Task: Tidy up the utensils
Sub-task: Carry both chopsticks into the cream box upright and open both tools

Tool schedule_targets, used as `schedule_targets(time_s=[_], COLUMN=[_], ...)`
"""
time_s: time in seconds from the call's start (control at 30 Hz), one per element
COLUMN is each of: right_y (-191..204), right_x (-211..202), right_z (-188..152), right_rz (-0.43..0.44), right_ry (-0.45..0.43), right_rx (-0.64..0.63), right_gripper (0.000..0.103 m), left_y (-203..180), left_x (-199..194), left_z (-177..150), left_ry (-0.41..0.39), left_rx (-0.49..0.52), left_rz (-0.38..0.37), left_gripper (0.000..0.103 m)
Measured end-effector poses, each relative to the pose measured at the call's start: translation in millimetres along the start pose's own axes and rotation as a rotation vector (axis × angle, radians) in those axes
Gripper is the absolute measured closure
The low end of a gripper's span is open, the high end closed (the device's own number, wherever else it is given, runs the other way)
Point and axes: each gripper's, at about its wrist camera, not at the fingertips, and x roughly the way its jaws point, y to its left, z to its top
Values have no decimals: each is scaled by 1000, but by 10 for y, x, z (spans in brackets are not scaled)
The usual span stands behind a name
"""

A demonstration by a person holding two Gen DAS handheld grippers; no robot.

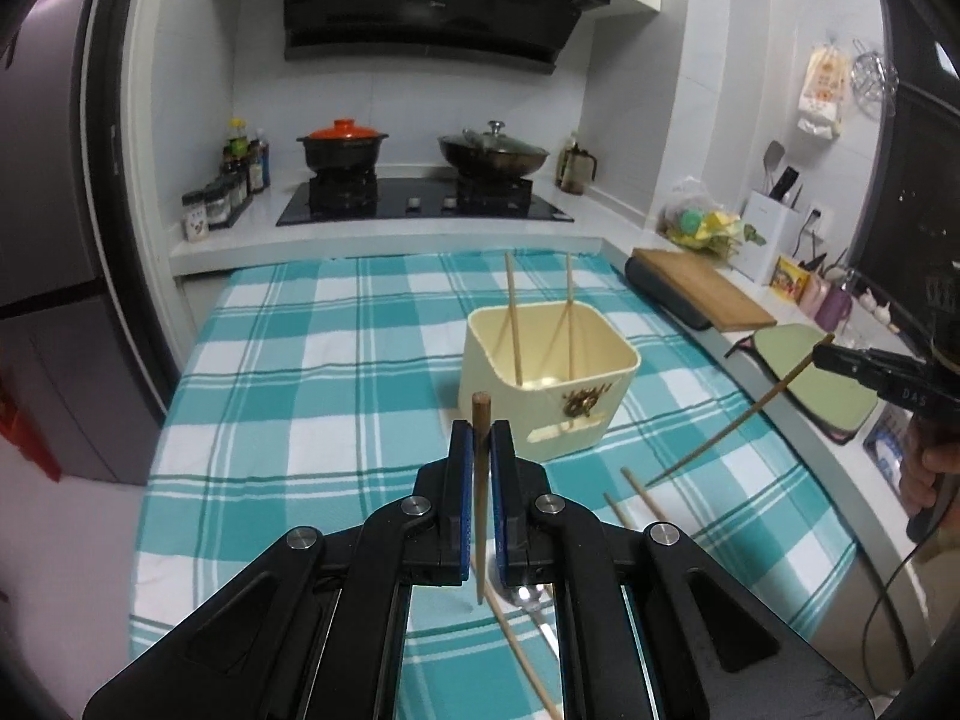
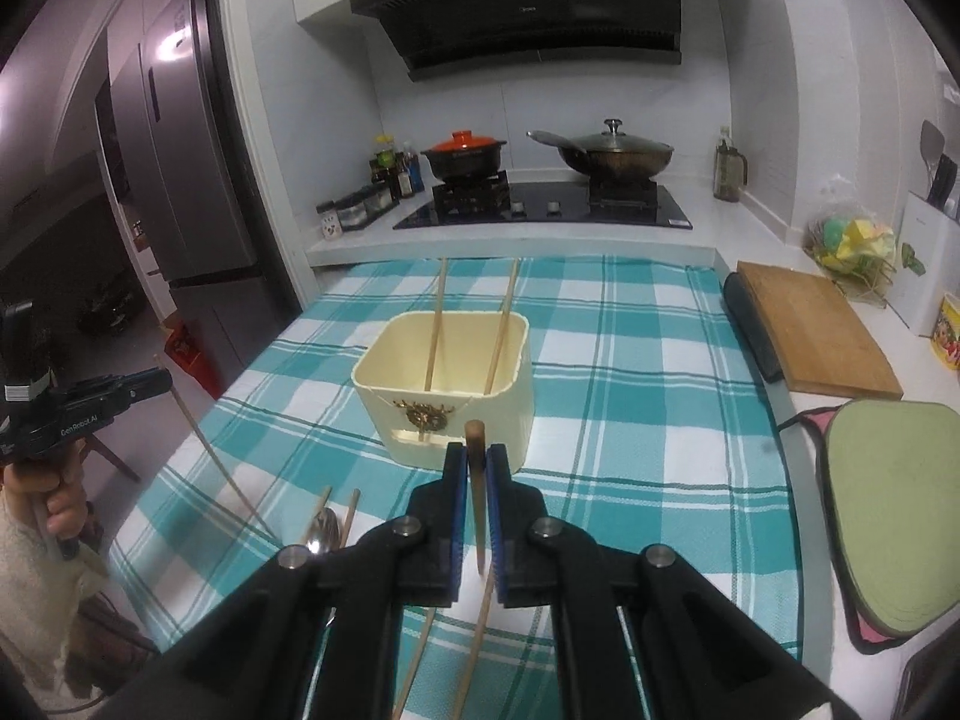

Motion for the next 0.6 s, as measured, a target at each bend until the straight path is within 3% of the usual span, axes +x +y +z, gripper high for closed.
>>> schedule_targets(time_s=[0.23,0.4,0.6], right_y=[228,304,341], right_x=[-253,-370,-401], right_z=[130,293,608], right_rz=[-24,-28,-29], right_ry=[-121,-156,-184], right_rx=[-51,-67,-76], right_gripper=[97,97,97], left_y=[-141,-157,-143], left_x=[-196,-301,-343], left_z=[213,405,855], left_ry=[-83,-119,-176], left_rx=[-2,-13,-43], left_rz=[-22,-39,-51], left_gripper=[99,99,99])
